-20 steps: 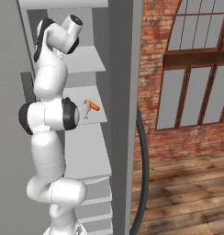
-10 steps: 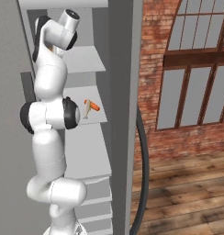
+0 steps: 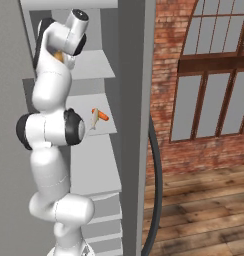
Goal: Take the potato and fish from the highest rack and move them to the second highest rack where the carrot and garlic are located, to maximize freezer space. Close the freezer door after rearranging.
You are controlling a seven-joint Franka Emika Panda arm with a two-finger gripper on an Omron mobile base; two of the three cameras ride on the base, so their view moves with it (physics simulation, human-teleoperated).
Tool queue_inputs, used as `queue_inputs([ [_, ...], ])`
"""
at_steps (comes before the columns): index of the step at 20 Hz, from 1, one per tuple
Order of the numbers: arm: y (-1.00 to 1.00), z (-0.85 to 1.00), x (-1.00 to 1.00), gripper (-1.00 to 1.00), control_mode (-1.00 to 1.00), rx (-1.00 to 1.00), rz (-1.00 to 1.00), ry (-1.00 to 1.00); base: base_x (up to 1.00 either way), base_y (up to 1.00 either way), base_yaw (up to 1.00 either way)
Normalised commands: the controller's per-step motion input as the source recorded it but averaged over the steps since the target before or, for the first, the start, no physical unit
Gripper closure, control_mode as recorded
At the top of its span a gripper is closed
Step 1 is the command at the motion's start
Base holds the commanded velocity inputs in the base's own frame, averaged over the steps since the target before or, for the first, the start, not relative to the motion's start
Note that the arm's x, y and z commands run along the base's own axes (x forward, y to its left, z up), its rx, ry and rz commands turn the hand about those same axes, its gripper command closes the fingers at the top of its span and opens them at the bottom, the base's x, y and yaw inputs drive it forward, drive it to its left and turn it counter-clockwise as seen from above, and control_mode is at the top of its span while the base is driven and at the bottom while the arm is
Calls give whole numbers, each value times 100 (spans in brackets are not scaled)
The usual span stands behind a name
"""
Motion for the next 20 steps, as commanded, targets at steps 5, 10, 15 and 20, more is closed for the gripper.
queue_inputs([
  [5,-40,-5,-40,100,-100,-1,0,-12,0,0,0],
  [10,-38,0,-67,100,-100,0,-1,-3,0,0,0],
  [15,-30,-1,-86,100,-100,1,-7,0,0,0,0],
  [20,-25,0,-93,100,-100,7,-12,0,0,0,0],
])
